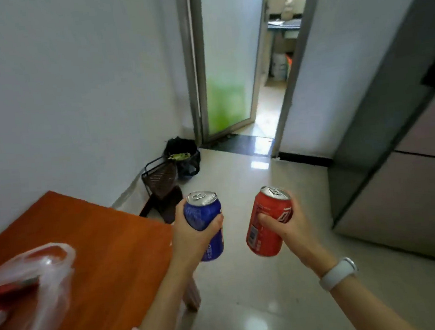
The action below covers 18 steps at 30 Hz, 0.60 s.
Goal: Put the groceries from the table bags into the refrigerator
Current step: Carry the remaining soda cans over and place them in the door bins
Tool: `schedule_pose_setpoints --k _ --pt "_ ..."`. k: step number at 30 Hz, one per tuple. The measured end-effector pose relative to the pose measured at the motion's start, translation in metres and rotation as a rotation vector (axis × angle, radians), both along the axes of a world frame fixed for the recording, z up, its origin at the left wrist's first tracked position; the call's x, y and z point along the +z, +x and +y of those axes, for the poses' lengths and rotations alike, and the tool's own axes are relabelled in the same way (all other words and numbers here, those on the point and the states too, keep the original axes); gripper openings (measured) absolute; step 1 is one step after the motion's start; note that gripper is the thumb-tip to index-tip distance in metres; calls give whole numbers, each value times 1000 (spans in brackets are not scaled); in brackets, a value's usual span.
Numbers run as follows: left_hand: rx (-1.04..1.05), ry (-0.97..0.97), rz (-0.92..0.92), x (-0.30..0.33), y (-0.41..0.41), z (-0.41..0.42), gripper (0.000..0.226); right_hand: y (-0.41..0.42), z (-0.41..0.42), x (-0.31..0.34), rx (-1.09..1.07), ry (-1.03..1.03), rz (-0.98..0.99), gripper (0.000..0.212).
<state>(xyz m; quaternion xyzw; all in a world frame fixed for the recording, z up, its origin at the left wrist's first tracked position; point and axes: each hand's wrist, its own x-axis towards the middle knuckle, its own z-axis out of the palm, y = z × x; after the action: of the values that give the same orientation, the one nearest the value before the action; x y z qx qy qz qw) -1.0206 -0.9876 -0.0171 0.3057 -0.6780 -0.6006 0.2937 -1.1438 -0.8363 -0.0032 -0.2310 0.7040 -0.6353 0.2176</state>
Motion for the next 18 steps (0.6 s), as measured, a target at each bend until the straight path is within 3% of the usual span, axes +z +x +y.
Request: schedule_pose_setpoints --k 10,18 --pt "-764 -51 3 26 -238 244 67 -118 289 19 -690 -5 23 59" --pt "-1138 -131 62 44 -395 406 66 -199 439 28 -1098 -33 41 57"
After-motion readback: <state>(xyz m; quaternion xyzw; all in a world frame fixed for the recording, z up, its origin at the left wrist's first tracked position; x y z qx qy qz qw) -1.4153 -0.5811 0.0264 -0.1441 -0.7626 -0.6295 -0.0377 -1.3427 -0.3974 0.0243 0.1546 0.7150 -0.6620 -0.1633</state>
